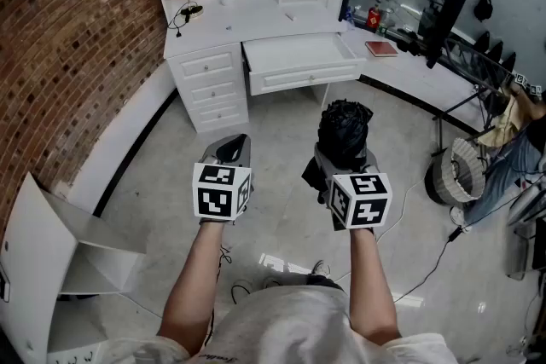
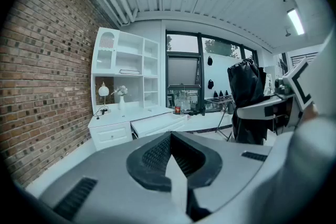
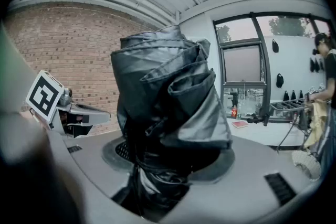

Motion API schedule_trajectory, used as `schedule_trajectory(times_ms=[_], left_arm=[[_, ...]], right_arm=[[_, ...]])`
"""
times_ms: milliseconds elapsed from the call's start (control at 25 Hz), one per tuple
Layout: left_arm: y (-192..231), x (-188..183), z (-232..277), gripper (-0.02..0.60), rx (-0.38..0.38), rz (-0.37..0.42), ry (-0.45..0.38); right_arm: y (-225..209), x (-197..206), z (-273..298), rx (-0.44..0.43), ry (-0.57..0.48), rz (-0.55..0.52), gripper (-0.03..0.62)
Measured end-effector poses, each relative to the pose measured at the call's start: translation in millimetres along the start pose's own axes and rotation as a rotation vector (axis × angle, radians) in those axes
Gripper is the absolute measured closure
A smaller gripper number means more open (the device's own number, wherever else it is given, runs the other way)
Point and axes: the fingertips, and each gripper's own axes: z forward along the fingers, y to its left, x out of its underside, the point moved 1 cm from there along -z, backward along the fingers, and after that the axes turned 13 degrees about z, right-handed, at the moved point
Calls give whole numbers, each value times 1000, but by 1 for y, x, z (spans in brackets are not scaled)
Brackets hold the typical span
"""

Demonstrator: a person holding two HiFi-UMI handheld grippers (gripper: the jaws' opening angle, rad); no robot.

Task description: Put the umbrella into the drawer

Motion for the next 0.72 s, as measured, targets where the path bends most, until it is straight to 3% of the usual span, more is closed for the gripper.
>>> schedule_trajectory(times_ms=[720], left_arm=[[7, -9, 20, 586, -24, 1, -5]], right_arm=[[-6, -10, 22, -57, -15, 0, 342]])
